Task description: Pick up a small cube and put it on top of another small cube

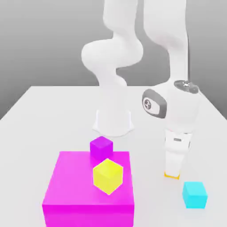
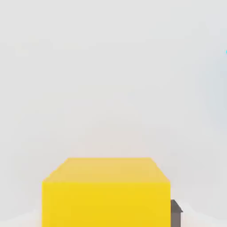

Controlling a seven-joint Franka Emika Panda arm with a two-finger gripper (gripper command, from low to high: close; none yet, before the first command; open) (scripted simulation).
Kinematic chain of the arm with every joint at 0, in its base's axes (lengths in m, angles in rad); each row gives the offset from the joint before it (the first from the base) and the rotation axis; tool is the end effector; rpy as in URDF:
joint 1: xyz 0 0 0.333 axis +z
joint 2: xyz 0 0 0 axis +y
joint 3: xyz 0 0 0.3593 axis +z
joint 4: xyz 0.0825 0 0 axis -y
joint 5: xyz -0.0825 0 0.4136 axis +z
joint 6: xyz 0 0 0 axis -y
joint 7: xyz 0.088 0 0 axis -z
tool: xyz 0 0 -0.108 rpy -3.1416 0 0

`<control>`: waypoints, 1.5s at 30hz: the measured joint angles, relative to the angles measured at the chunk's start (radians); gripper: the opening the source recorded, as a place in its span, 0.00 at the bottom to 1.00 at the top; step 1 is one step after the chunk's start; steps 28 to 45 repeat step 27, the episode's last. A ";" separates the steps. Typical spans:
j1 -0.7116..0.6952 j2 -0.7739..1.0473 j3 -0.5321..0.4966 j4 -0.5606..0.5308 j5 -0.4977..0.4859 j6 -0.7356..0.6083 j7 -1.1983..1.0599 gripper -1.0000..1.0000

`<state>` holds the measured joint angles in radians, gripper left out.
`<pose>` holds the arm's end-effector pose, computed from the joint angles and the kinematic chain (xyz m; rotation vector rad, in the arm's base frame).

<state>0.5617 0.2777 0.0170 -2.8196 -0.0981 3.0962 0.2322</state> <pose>0.3016 0.2076 0.1383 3.0644 0.6915 -0.0014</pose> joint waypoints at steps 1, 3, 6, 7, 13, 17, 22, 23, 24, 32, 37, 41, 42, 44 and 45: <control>-0.003 -0.012 0.003 -0.002 0.000 -0.010 0.000 0.00; -0.016 -0.066 0.019 -0.012 0.013 -0.053 -0.011 0.00; -0.030 -0.169 0.043 -0.031 0.051 -0.138 -0.039 0.00; -0.030 -0.205 0.047 -0.038 0.068 -0.167 -0.051 0.00; -0.055 -0.240 0.039 0.094 0.084 -0.334 -0.008 0.00; -0.075 -0.204 0.028 0.237 0.087 -0.441 0.044 0.00; -0.080 -0.084 0.019 0.322 0.083 -0.406 0.078 0.00; -0.079 -0.048 0.017 0.325 0.080 -0.374 0.081 0.00; -0.078 -0.022 0.015 0.327 0.077 -0.349 0.083 1.00; -0.078 -0.022 0.015 0.327 0.077 -0.349 0.083 1.00; -0.078 -0.022 0.015 0.327 0.077 -0.349 0.083 1.00; -0.078 -0.022 0.015 0.327 0.077 -0.349 0.083 1.00; -0.078 -0.022 0.015 0.327 0.077 -0.349 0.083 1.00; -0.078 -0.022 0.015 0.327 0.077 -0.349 0.083 1.00; -0.078 -0.022 0.015 0.327 0.077 -0.349 0.083 1.00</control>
